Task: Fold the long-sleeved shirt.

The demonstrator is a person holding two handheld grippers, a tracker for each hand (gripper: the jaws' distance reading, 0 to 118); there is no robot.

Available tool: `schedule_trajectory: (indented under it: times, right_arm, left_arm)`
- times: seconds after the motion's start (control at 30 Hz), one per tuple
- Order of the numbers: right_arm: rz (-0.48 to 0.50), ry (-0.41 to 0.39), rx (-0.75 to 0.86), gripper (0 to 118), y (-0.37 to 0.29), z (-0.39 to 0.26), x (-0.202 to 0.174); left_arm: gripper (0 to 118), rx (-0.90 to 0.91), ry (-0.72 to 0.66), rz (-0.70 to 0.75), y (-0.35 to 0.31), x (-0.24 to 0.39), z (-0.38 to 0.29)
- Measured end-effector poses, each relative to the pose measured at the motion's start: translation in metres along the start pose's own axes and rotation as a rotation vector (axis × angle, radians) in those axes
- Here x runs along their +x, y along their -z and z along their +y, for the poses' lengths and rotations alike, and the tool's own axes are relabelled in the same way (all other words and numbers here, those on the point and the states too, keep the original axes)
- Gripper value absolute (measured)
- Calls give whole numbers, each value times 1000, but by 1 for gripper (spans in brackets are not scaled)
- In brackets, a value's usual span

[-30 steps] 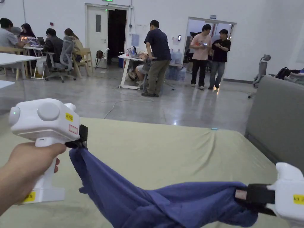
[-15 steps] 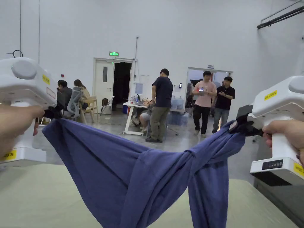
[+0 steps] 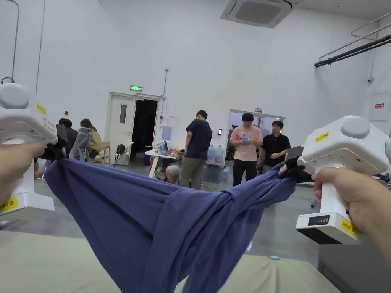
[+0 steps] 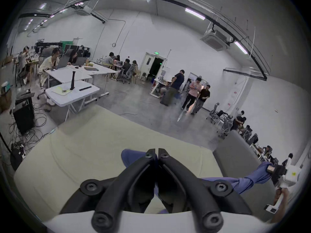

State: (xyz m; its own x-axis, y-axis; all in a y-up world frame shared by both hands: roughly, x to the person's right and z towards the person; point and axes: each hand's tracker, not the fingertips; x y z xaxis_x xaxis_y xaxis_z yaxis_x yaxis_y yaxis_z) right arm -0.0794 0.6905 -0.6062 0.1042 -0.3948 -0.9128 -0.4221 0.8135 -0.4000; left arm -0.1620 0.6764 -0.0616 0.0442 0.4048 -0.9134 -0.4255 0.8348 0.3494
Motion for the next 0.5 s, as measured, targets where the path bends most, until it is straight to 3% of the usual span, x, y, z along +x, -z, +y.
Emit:
schedule_trajectory:
  times: [0.07, 0.27, 0.5]
  right_arm:
    - [-30, -49, -47, 3, 20, -20, 12]
    - [-113, -75, -305, 3, 99, -152, 78]
    - [-155, 6, -604, 3, 142, -336, 176]
  left_arm:
    - [0, -60, 24, 20, 18, -11, -23]
    - [0, -295, 11, 85, 80, -74, -147]
    - [0, -589, -12, 133, 85, -149, -322]
